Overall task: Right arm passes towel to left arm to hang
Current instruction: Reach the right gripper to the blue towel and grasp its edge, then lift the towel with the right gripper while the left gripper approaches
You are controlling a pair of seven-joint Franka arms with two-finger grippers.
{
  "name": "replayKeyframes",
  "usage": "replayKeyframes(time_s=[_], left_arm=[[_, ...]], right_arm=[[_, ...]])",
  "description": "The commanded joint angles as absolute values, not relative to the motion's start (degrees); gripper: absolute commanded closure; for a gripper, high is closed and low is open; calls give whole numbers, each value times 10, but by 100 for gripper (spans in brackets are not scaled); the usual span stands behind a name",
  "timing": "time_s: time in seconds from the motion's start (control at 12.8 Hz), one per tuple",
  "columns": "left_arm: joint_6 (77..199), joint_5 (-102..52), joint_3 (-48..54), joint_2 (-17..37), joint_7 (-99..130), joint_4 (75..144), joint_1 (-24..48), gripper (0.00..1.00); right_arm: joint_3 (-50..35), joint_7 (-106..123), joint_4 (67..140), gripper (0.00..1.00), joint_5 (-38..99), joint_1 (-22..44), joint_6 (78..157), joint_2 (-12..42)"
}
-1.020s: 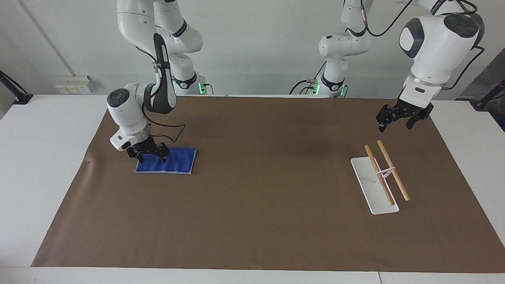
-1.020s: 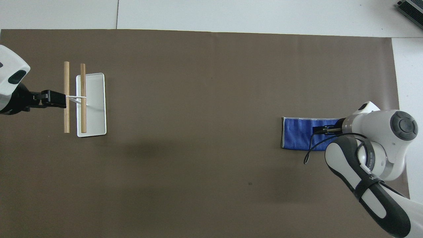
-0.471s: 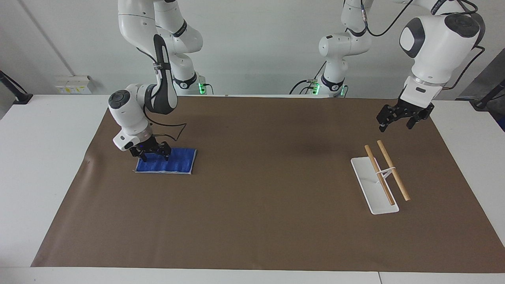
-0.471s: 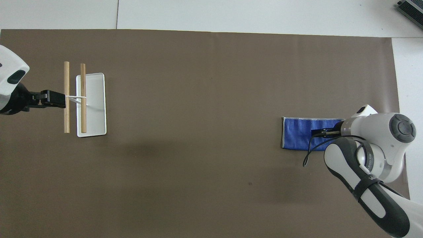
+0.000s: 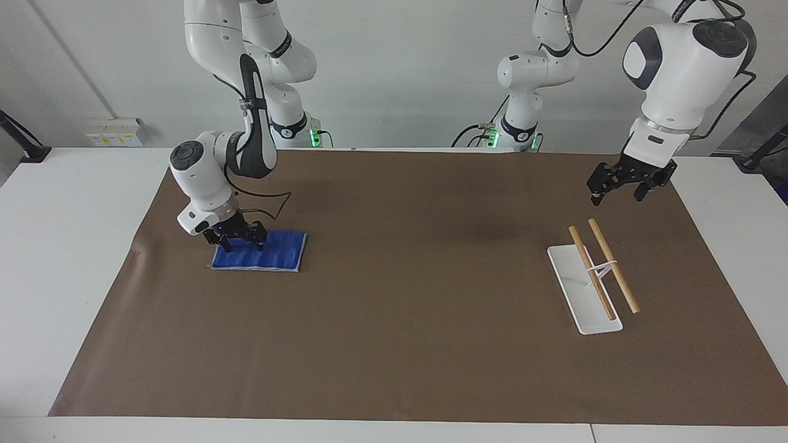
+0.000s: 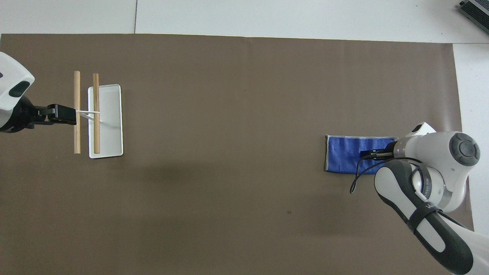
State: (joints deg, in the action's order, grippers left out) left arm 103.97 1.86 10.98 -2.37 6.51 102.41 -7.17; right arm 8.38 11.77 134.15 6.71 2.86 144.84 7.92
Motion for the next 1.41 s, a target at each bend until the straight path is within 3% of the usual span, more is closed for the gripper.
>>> replayKeyframes(time_s=[0.0, 0.16, 0.39, 0.55, 0.86, 1.33], left_arm=[[1055, 10, 109, -43, 63, 1048, -73, 0], [1055, 10, 109, -43, 64, 1049, -73, 0], [1067, -1, 109, -43, 68, 1049, -74, 0], [1081, -55, 100, -43, 89, 1050, -76, 0], [1138, -156, 75, -53, 178, 1084, -79, 0], [1288, -225, 113, -69, 483, 1149, -70, 0]], right_arm=[[80, 142, 1359, 59, 88, 25, 1464, 72], [81, 141, 1359, 80, 88, 25, 1465, 72], [80, 134, 1350, 100, 89, 27, 1459, 73], [75, 122, 1328, 100, 89, 29, 1440, 65], [74, 73, 1234, 100, 89, 40, 1325, 46], [75, -163, 1080, 100, 126, 132, 1201, 31]])
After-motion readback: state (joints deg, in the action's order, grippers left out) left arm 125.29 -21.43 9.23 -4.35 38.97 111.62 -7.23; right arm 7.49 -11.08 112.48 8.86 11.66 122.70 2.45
